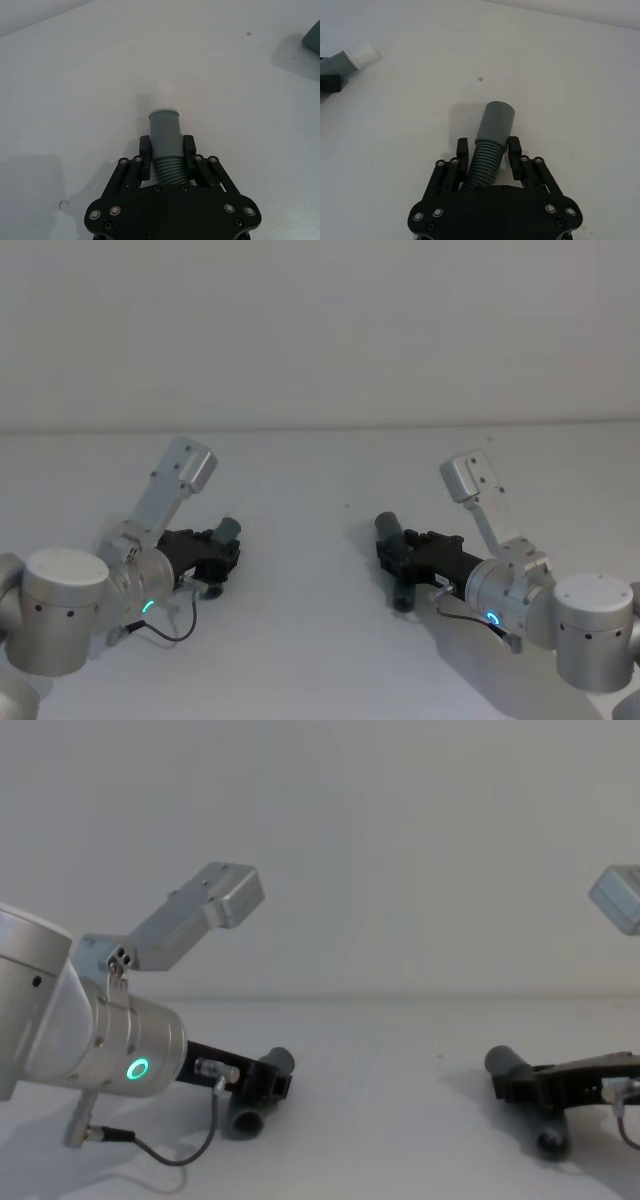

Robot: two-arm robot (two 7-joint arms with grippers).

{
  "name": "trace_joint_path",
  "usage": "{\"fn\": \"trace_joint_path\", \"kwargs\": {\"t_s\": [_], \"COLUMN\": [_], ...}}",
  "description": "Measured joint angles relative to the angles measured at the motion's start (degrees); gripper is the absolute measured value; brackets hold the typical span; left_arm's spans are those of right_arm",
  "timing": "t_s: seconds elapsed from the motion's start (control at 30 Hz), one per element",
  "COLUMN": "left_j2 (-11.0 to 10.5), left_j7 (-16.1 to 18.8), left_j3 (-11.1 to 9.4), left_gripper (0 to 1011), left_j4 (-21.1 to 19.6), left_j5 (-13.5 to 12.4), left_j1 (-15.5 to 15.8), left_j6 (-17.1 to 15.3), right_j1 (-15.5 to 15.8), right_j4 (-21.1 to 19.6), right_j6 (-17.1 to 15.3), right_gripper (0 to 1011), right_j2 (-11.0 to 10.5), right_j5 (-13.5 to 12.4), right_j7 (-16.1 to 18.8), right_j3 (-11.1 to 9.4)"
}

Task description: Use both hands to pick up one end of the pipe from the table, align the ends, and insert them.

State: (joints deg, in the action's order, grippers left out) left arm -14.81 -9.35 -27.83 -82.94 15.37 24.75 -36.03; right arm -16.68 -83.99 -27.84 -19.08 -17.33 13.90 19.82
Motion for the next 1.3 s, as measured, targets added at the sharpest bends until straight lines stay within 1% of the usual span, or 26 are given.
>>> {"fn": "trace_joint_path", "kwargs": {"t_s": [0.07, 0.23, 0.33, 0.9, 1.13, 1.27, 1.3], "left_j2": [0.0, 0.0, 0.0, 0.0, -0.7, -1.4, -1.7], "left_j7": [0.0, 0.0, 0.0, 0.0, -1.1, -2.4, -3.1], "left_j3": [0.0, 0.0, 0.0, 0.0, -1.0, -1.9, -2.3], "left_gripper": [348, 348, 348, 348, 348, 348, 348], "left_j4": [0.0, 0.0, 0.0, 0.0, -0.2, -0.4, -0.6], "left_j5": [0.0, 0.0, 0.0, 0.0, -0.9, -1.6, -2.0], "left_j1": [0.0, 0.0, 0.0, 0.0, 0.7, 1.4, 1.7], "left_j6": [0.0, 0.0, 0.0, 0.0, 0.1, 1.4, 2.2], "right_j1": [0.0, 0.0, -0.1, -0.1, -0.1, -0.1, -0.1], "right_j4": [0.0, 0.1, 0.1, 0.2, 0.2, 0.2, 0.2], "right_j6": [0.0, 0.1, 0.1, 0.1, 0.1, 0.2, 0.2], "right_gripper": [428, 290, 266, 253, 253, 253, 251], "right_j2": [0.0, 0.0, 0.0, 0.0, 0.0, 0.0, 0.0], "right_j5": [0.0, 0.0, 0.0, 0.1, 0.1, 0.1, 0.1], "right_j7": [0.1, 0.1, 0.1, 0.2, 0.2, 0.2, 0.2], "right_j3": [0.0, 0.0, 0.0, 0.0, 0.0, 0.0, 0.0]}}
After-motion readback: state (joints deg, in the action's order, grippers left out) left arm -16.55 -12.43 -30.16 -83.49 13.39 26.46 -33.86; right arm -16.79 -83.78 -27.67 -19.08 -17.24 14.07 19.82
